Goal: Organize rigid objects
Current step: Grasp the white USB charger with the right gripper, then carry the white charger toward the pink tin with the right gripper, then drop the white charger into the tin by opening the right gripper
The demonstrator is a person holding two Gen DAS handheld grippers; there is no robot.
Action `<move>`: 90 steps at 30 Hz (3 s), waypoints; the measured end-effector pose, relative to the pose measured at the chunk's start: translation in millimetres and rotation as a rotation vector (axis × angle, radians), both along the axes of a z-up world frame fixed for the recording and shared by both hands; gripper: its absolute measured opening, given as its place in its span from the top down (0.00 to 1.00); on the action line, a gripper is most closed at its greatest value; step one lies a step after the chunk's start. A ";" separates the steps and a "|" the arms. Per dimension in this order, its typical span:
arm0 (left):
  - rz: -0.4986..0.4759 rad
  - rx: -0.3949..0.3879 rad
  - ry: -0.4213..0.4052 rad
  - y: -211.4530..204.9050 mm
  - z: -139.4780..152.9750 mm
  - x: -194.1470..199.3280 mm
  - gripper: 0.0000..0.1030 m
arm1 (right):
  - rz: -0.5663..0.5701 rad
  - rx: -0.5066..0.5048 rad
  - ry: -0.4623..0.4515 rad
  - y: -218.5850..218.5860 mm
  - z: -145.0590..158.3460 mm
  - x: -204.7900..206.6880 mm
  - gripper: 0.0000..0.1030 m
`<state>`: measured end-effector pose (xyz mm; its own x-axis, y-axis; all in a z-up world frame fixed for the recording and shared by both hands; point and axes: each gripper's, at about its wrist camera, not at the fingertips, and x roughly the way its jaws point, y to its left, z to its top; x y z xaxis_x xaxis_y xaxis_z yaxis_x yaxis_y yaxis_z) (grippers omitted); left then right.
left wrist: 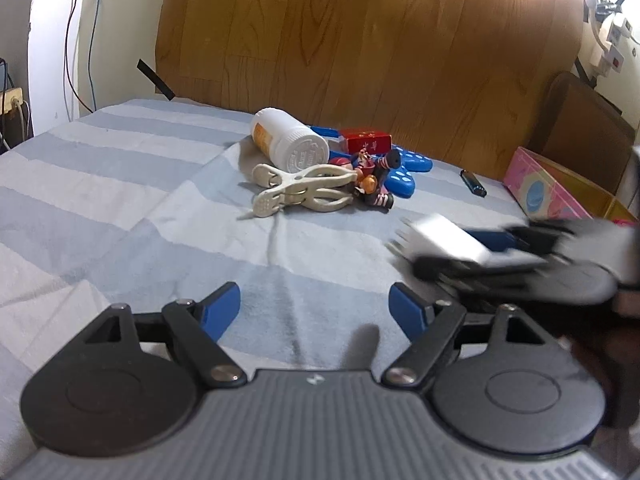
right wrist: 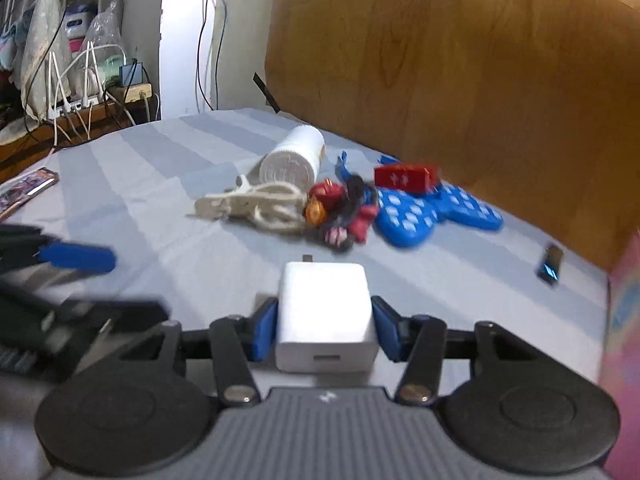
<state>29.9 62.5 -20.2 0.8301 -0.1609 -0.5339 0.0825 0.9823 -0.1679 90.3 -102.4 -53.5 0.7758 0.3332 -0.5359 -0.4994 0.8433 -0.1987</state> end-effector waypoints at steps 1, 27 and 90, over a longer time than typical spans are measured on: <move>0.001 0.007 0.001 -1.6 0.1 -0.4 0.19 | -0.008 0.005 0.001 -7.3 -0.5 -8.0 0.52; 0.019 0.227 0.017 -35.1 -1.0 -6.8 0.19 | -0.335 0.206 -0.033 -137.3 -8.8 -121.8 0.32; -0.628 -0.146 0.162 -127.6 28.9 -22.8 0.21 | -0.270 0.226 -0.009 -148.0 -7.9 -140.1 0.19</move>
<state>7.2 -65.1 8.7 0.4660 -0.6681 -0.5801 0.5940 0.7221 -0.3545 -49.8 -250.4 -61.4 0.8564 0.2245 -0.4649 -0.2512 0.9679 0.0047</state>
